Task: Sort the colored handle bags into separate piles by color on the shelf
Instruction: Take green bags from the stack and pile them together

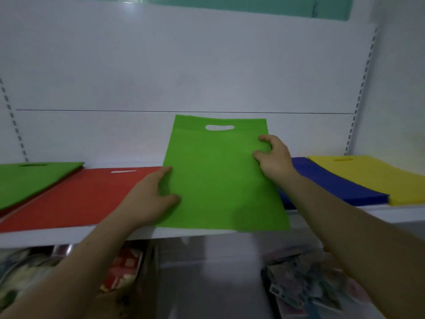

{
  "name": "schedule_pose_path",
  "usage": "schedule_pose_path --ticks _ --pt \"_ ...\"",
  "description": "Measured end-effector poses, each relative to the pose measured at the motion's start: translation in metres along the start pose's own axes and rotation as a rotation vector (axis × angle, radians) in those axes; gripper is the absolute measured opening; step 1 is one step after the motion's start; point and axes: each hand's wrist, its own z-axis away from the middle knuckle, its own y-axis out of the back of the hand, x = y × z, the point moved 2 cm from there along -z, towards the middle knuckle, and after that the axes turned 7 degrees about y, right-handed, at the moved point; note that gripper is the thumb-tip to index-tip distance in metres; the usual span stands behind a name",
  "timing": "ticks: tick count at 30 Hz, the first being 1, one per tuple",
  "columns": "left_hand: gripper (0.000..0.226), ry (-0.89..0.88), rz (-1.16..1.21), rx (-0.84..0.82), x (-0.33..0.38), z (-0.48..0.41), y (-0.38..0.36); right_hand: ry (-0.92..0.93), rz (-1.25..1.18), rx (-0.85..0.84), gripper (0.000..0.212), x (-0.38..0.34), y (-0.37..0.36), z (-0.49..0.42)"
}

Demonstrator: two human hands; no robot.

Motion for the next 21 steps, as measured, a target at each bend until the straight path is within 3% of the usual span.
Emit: schedule_pose_path --ticks 4,7,10,15,19,21 --pt "0.076 0.1 -0.093 0.021 -0.009 -0.002 -0.004 -0.007 0.064 -0.191 0.051 0.014 -0.027 -0.019" --pt "0.063 0.087 -0.114 0.054 -0.01 0.001 -0.007 -0.063 0.147 -0.403 0.065 0.02 -0.041 -0.024" --pt "0.086 0.055 -0.132 -0.001 -0.012 0.008 -0.009 -0.039 0.333 -0.565 0.071 0.028 -0.048 -0.023" --pt "0.126 0.014 -0.224 -0.128 -0.013 0.014 -0.007 0.008 0.475 -0.579 0.068 0.04 -0.051 -0.019" --pt "0.127 -0.002 -0.272 -0.121 -0.017 0.014 -0.008 0.032 0.485 -0.619 0.059 0.043 -0.052 -0.018" --pt "0.116 -0.02 -0.312 -0.116 -0.017 0.014 -0.011 0.009 0.454 -0.667 0.059 0.043 -0.052 -0.017"
